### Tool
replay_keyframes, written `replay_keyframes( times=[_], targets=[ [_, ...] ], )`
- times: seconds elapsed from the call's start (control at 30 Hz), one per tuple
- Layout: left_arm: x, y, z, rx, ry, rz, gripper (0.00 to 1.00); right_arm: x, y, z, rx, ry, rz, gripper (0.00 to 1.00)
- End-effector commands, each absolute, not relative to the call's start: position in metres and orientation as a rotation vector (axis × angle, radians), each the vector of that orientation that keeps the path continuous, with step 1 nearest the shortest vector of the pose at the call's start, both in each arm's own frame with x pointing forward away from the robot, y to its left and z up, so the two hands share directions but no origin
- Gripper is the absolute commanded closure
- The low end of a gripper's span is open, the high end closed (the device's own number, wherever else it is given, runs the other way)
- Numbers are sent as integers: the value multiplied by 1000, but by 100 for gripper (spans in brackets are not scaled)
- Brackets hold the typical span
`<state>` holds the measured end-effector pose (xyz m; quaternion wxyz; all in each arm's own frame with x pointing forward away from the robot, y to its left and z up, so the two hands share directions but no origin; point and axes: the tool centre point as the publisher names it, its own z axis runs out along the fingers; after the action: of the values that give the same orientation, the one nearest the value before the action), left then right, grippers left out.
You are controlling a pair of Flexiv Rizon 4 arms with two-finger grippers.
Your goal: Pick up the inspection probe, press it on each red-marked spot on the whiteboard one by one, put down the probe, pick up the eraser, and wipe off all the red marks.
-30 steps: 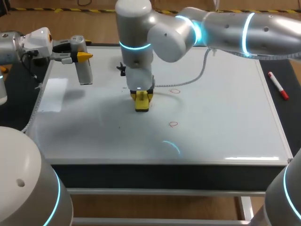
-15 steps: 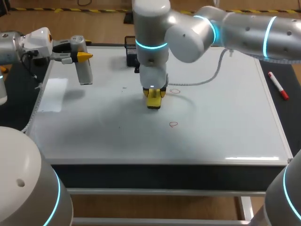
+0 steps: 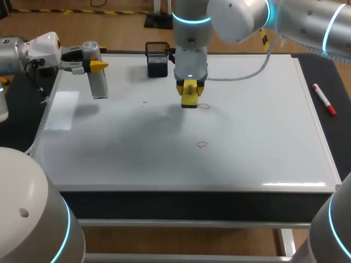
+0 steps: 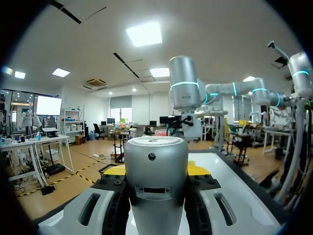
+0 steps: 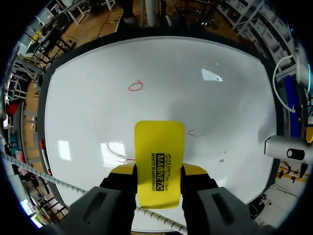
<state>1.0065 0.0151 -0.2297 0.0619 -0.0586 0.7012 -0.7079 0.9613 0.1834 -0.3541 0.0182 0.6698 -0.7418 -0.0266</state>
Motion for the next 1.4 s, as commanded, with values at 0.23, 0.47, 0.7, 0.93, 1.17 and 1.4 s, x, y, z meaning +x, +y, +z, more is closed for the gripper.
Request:
replay_keyframes(
  times=[0.23, 0.47, 0.7, 0.93, 1.17, 1.4],
  targets=[
    [1007, 15, -228, -176, 2123, -2140, 100, 943, 247, -361, 2201, -2249, -99, 100],
    [1007, 15, -228, -176, 2123, -2140, 100, 933, 279, -376, 2284, -2182, -119, 100],
    [1007, 15, -228, -176, 2123, -2140, 100, 932, 289, -397, 2314, -2112, -90, 100],
    [1007, 15, -228, -176, 2123, -2140, 100, 932, 286, -411, 2326, -2100, -95, 100],
    [1007, 15, -228, -176, 2123, -2140, 100, 931, 288, -419, 2330, -2088, -109, 100],
    [1007, 15, -228, -176, 2123, -2140, 100, 931, 283, -423, 2319, -2094, -109, 100]
  ],
)
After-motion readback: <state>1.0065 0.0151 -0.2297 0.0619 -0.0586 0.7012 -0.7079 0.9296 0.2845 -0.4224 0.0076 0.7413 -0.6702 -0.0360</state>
